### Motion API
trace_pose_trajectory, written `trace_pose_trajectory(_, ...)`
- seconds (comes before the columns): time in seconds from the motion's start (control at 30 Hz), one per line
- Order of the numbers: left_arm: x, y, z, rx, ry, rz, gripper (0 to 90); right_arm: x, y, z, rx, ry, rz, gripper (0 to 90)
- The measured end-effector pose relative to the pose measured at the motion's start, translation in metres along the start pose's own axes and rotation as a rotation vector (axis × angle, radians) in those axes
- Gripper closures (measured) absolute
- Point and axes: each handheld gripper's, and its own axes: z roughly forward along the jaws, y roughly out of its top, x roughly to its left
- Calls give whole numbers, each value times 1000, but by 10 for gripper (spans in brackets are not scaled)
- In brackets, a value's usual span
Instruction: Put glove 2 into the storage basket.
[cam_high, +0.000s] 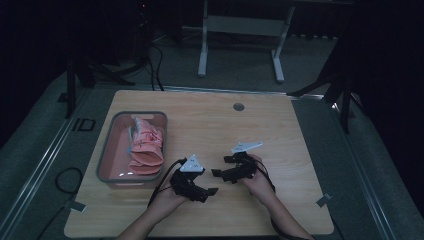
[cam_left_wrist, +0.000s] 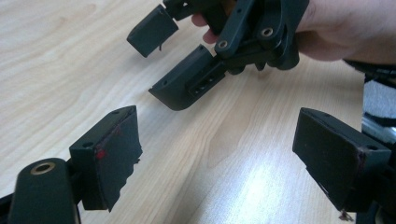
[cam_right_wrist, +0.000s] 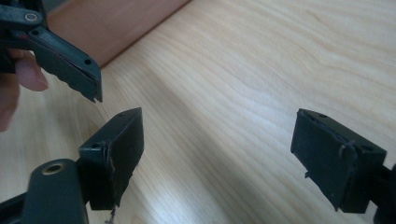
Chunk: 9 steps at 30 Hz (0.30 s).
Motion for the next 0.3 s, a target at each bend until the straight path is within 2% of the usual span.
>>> trace_pose_trajectory(0.17,-3,-6,10,24,-31,11,148,-2,-7,0,19,-1,7,170)
trace_pose_trajectory(0.3,-3,-7,11,19,-44,1,148,-3,-10,1,34,-6,7,168)
